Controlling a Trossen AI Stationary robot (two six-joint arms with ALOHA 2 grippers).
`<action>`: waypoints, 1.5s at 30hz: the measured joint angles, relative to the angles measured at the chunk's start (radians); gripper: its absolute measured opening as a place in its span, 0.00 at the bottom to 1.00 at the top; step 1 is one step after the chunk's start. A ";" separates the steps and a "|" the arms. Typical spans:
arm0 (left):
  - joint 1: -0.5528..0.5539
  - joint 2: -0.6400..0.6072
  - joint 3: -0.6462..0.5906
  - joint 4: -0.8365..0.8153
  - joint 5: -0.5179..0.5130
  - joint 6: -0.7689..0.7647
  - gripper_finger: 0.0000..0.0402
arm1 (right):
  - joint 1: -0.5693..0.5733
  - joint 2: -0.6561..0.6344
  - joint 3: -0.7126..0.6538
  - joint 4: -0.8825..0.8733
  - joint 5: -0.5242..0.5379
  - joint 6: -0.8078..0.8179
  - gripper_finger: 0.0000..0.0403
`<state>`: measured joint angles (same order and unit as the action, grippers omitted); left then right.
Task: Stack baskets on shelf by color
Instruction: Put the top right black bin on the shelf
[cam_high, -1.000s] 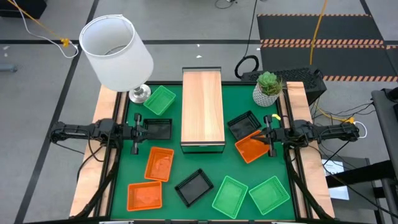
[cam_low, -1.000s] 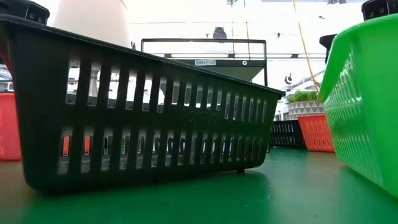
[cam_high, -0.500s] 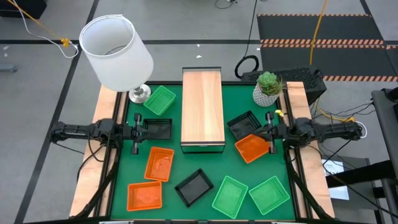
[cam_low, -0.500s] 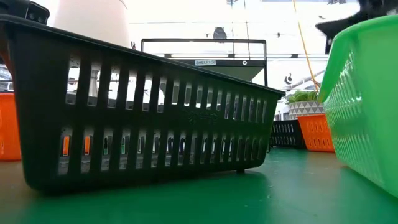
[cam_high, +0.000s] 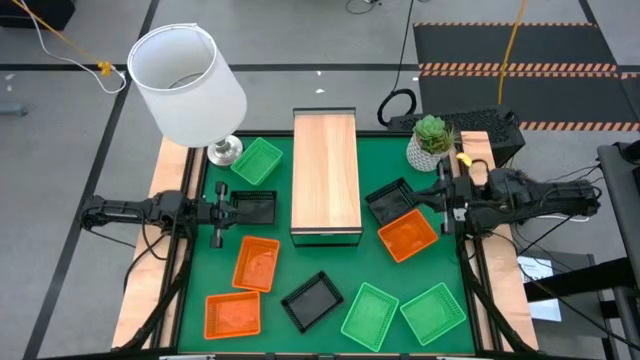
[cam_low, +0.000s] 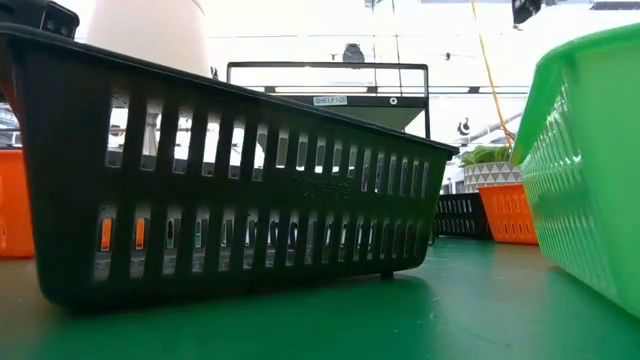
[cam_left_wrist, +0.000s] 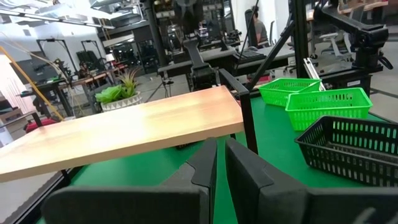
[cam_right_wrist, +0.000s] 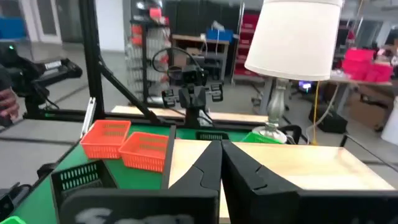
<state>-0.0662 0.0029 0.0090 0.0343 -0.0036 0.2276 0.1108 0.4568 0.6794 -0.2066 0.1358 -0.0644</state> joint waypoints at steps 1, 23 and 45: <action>0.000 0.000 0.000 0.001 0.000 0.000 0.09 | 0.000 0.026 0.039 -0.036 0.006 -0.001 0.00; 0.000 0.004 0.000 0.033 0.003 -0.066 0.09 | 0.000 0.417 0.567 -0.518 0.024 0.218 0.00; -0.002 0.305 0.579 -0.230 0.003 -0.158 0.09 | 0.000 0.505 0.565 -0.514 0.051 0.172 0.00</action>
<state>-0.0677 0.3077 0.5875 -0.1956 -0.0005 0.0695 0.1108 0.9616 1.2441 -0.7210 0.1871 0.1078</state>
